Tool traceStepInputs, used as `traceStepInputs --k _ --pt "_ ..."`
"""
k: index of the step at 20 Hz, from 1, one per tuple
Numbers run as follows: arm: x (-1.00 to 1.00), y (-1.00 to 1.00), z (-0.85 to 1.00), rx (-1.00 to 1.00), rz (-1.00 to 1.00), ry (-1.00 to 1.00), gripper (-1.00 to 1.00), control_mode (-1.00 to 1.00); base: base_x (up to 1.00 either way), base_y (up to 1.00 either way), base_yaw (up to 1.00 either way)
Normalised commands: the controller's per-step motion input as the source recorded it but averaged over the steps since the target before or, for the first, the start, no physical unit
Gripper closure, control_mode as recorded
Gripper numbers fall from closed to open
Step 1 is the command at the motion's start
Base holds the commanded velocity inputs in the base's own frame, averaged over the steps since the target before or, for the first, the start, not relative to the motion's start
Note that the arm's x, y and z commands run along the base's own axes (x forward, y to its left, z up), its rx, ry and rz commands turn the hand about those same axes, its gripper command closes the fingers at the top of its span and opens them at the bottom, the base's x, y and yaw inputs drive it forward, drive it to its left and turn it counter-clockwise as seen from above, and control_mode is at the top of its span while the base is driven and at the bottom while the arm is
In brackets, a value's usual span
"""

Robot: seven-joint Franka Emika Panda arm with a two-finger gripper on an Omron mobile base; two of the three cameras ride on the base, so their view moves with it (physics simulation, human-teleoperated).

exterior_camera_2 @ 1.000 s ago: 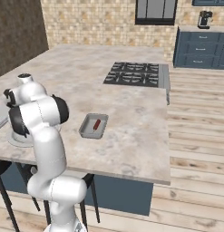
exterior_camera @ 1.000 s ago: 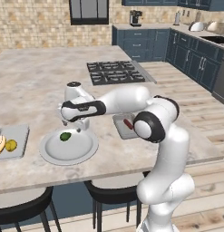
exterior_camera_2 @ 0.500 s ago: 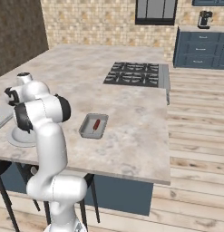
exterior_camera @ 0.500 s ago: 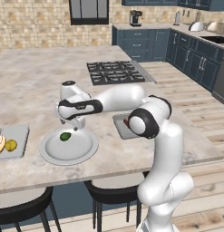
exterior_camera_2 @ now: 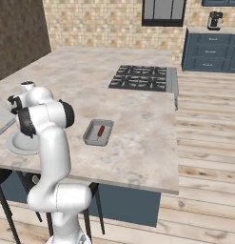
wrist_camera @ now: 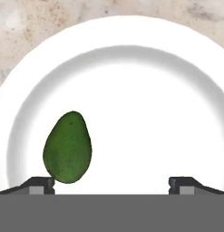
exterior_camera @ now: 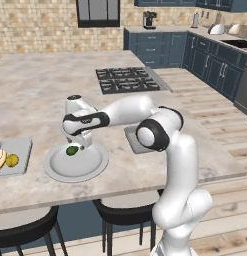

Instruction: Place one cooked food and one vegetable from the large plate to each tupperware container.

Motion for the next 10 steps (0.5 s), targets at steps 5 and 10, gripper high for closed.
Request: traceStepInputs --k 5,10 --pt "0.16 0.09 -0.17 -0.01 0.00 0.04 -1.00 -1.00 0.00 0.00 0.00" --pt "0.26 0.01 -0.21 0.00 0.00 0.00 -1.00 -1.00 0.00 0.00 0.00"
